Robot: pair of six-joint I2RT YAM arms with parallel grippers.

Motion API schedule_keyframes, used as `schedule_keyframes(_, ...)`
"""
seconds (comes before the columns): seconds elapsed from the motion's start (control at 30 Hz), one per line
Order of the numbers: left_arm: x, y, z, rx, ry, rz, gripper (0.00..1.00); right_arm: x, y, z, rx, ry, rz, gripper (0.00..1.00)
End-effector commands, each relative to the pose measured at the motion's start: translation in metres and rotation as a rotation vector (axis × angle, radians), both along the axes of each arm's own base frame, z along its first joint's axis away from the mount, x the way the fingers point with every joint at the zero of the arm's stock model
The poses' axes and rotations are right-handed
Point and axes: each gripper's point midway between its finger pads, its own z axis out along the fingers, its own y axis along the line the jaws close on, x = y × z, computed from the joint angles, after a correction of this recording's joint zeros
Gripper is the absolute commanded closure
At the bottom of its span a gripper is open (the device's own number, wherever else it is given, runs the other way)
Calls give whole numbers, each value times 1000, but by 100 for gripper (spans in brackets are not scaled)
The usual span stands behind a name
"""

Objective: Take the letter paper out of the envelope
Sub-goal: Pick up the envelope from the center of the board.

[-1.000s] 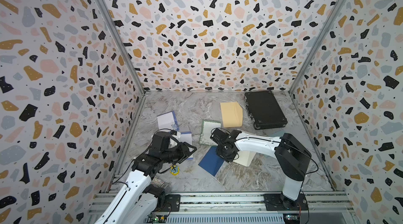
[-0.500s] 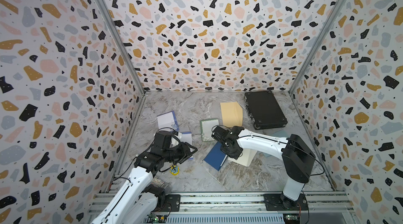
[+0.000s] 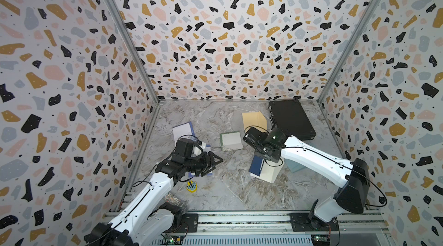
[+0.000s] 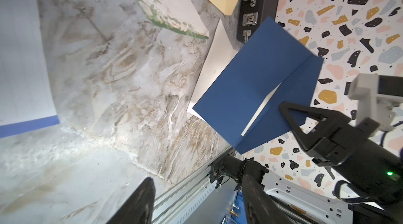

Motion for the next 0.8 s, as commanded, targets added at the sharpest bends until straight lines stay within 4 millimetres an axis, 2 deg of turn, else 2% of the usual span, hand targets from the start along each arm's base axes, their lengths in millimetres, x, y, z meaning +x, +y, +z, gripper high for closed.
schedule_keyframes(0.0,16,-17,36,-81,-137,-76,35,16,7,55,-84,-140,345,100)
schedule_keyframes(0.07,24,-21,44,-92,-150,-84,35,13,18,74,-17,-178,502,100)
schedule_keyframes(0.13,35,-26,53,-89,-192,-113,35,7,28,91,134,-192,629,100)
schedule_keyframes(0.23,47,-32,66,-84,-223,-178,32,0,33,111,364,-170,720,100)
schedule_keyframes(0.33,62,-39,85,-141,-258,-228,29,-6,34,117,508,-117,790,100)
schedule_keyframes(0.53,80,-57,125,-289,-366,-303,26,1,34,118,752,-21,775,100)
schedule_keyframes(0.63,81,-59,126,-298,-387,-322,26,7,38,128,862,-37,766,100)
schedule_keyframes(0.77,81,-59,113,-286,-377,-334,27,17,41,132,980,-35,727,100)
